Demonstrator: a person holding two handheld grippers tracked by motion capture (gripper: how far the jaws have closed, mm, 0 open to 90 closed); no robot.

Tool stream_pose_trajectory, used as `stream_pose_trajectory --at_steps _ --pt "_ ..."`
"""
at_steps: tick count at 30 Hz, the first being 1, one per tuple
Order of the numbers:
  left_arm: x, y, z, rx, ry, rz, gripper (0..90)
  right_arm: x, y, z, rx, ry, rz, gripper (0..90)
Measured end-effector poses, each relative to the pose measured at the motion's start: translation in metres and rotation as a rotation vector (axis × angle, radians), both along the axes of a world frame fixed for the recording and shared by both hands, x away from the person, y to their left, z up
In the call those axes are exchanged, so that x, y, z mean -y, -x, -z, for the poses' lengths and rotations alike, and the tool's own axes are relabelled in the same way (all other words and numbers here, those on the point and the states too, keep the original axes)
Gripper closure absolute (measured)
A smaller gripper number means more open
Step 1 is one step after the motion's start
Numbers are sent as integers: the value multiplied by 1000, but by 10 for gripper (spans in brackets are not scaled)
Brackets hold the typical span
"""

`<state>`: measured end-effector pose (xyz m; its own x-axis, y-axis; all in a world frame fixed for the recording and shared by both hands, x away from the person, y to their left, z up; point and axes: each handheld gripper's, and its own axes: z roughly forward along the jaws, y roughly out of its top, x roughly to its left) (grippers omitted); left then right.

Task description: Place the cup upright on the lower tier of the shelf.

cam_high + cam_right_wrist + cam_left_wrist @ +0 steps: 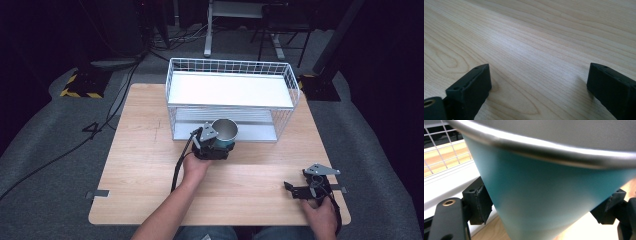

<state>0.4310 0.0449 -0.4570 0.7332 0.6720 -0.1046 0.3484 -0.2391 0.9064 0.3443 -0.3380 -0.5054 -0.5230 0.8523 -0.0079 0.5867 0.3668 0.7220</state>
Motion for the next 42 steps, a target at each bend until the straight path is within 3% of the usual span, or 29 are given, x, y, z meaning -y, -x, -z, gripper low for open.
stream_pose_trajectory --at_steps 5,8,15,24,30,39,42 --pt "2 -10 3 17 8 -26 190 0 0 0 -1 0 1 61" --pt "2 -16 6 3 16 -49 190 0 0 0 -1 0 1 61" --pt "8 -29 6 14 -5 -90 190 0 0 0 -1 0 1 61" --pt "16 -46 7 8 13 -121 190 0 0 0 0 -1 1 61" --pt "22 -56 10 16 -23 -173 189 0 0 0 0 -1 -2 62" --pt "26 -70 15 -28 8 -208 189 0 -1 0 -1 -1 -3 61" --pt "27 -73 17 -32 -2 -212 189 0 -1 0 -1 0 -3 61"
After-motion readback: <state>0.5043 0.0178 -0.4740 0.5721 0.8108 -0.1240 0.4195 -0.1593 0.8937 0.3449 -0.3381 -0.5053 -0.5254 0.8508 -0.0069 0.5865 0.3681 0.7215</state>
